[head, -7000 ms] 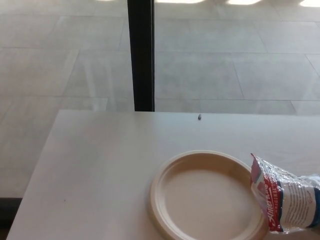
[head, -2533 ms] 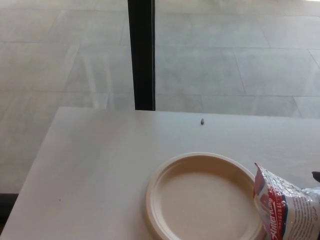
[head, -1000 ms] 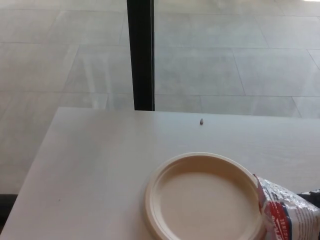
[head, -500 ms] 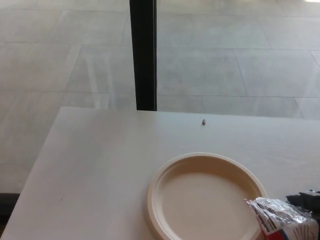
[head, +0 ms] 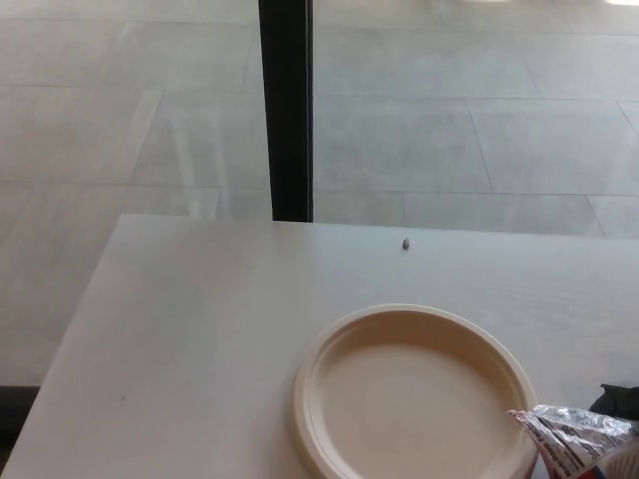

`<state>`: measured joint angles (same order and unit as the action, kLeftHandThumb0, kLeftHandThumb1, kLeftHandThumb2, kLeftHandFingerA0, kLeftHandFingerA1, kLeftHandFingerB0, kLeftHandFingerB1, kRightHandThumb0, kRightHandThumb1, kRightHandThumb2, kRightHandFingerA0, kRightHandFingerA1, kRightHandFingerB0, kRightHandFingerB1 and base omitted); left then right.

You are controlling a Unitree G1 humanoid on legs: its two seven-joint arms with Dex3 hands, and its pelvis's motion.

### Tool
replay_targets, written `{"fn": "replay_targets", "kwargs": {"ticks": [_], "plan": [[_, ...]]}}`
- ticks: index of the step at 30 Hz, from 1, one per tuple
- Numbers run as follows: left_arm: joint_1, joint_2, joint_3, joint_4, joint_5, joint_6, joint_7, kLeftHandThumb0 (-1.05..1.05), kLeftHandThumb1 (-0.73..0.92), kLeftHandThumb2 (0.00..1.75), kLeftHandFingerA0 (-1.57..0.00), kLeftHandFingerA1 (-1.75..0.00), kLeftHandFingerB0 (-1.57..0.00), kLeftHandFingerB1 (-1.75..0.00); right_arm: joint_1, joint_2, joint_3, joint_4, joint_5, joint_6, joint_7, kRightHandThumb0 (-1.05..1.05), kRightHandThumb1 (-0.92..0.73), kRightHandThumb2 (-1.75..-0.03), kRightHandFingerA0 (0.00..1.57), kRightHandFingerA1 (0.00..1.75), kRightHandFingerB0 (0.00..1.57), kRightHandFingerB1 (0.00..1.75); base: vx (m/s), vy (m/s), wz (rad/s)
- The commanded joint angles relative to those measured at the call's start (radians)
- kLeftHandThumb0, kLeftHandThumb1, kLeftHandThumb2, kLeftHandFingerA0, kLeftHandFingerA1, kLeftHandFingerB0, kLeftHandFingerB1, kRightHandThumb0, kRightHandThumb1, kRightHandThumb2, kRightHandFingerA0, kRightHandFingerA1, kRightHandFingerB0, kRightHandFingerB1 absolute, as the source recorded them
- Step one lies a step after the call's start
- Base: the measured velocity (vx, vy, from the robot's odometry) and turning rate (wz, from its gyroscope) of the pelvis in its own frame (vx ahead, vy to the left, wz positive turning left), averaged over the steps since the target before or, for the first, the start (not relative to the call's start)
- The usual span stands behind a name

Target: The robot uses its right hand to pick up a bag of sunflower seeds kept in the middle of the desk and tilts it over a plate kept next to it to pour out a few seeds and then puts the bag of seeds back on the desk

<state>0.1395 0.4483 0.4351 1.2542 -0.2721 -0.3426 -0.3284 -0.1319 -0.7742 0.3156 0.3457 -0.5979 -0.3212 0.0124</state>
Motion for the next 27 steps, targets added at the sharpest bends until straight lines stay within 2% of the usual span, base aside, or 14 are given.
{"fn": "replay_targets", "kwargs": {"ticks": [1,5,6,10,11,12,13,14,15,23,24,25,26,27], "plan": [[0.02,0.009,-0.018,0.002,0.036,-0.051,0.02,-0.68,0.71,0.62,-0.41,-0.55,-0.46,-0.42,0.062,0.01,0.044,0.125,-0.149,-0.082,-0.262,-0.19,-0.61,-1.08,0.92,1.75,0.77,1.59,0.0,0.0,0.0],[0.023,0.013,-0.02,0.005,0.034,-0.045,0.021,-0.67,0.72,0.62,-0.43,-0.57,-0.45,-0.41,0.061,0.029,0.03,0.137,-0.13,-0.077,-0.291,-0.2,-0.54,-1.1,0.94,1.75,0.78,1.6,0.0,0.0,0.0],[0.026,0.014,-0.023,0.002,0.035,-0.049,0.02,-0.67,0.72,0.62,-0.42,-0.56,-0.45,-0.41,0.062,0.035,0.015,0.125,-0.103,-0.065,-0.264,-0.23,-0.55,-1.18,0.96,1.75,0.81,1.58,0.0,0.0,0.0],[0.029,0.015,-0.021,0.005,0.031,-0.05,0.02,-0.66,0.72,0.62,-0.42,-0.53,-0.44,-0.41,0.051,0.058,-0.015,0.114,-0.053,-0.032,-0.209,-0.21,-0.53,-1.15,0.96,1.75,0.81,1.55,0.0,0.0,0.0],[0.031,0.017,-0.021,0.003,0.033,-0.053,0.015,-0.67,0.72,0.62,-0.41,-0.53,-0.43,-0.41,0.044,0.066,-0.024,0.121,-0.045,-0.032,-0.214,-0.29,-0.49,-1.14,1.23,1.38,0.99,1.24,0.0,0.0,0.0],[0.03,0.018,-0.019,0.007,0.032,-0.049,0.016,-0.67,0.72,0.62,-0.41,-0.53,-0.43,-0.41,0.042,0.071,-0.032,0.113,-0.034,-0.02,-0.199,-0.22,-0.51,-1.15,0.96,1.75,0.82,1.53,0.0,0.0,0.0],[0.03,0.02,-0.024,0.004,0.038,-0.046,0.023,-0.67,0.72,0.62,-0.42,-0.55,-0.44,-0.4,0.038,0.075,-0.042,0.106,-0.023,-0.012,-0.189,-0.22,-0.54,-1.13,0.97,1.75,0.81,1.55,0.0,0.0,0.0],[0.027,0.023,-0.024,0.007,0.04,-0.044,0.028,-0.68,0.72,0.62,-0.43,-0.55,-0.44,-0.41,0.023,0.086,-0.063,0.091,0.001,0.002,-0.173,-0.31,-0.51,-1.14,1.24,1.42,1.0,1.27,0.0,0.0,0.0],[0.029,0.025,-0.029,0.006,0.045,-0.042,0.028,-0.68,0.72,0.62,-0.42,-0.55,-0.43,-0.4,0.015,0.088,-0.071,0.088,0.005,-0.003,-0.171,-0.21,-0.5,-1.13,0.99,1.75,0.82,1.55,0.0,0.0,0.0],[0.042,0.023,-0.024,-0.001,0.04,-0.051,0.019,-0.65,0.74,0.62,-0.4,-0.53,-0.43,-0.41,-0.07,0.124,-0.125,0.015,0.035,0.071,-0.077,-0.28,-0.53,-0.99,0.88,1.75,0.75,1.57,0.0,0.0,0.0],[0.041,0.023,-0.023,-0.001,0.04,-0.049,0.021,-0.68,0.6,1.01,-0.38,-0.62,-0.34,-0.53,-0.083,0.136,-0.132,0.008,0.047,0.08,-0.065,-0.28,-0.52,-1.02,0.89,1.75,0.77,1.56,0.0,0.0,0.0],[0.042,0.023,-0.023,-0.003,0.04,-0.05,0.02,-0.67,0.74,0.62,-0.39,-0.54,-0.44,-0.41,-0.089,0.14,-0.134,0.003,0.047,0.088,-0.057,-0.29,-0.53,-1.02,0.9,1.75,0.79,1.58,0.0,0.0,0.0],[0.043,0.023,-0.022,-0.006,0.04,-0.051,0.02,-0.68,0.74,0.63,-0.4,-0.56,-0.45,-0.41,-0.099,0.144,-0.135,-0.008,0.045,0.1,-0.045,-0.29,-0.5,-1.03,0.89,1.75,0.77,1.59,0.0,0.0,0.0],[0.041,0.025,-0.022,-0.007,0.039,-0.047,0.018,-0.69,0.61,1.02,-0.36,-0.62,-0.37,-0.54,-0.109,0.146,-0.137,-0.017,0.043,0.096,-0.041,-0.27,-0.5,-1.03,0.9,1.75,0.79,1.58,0.0,0.0,0.0]]}}
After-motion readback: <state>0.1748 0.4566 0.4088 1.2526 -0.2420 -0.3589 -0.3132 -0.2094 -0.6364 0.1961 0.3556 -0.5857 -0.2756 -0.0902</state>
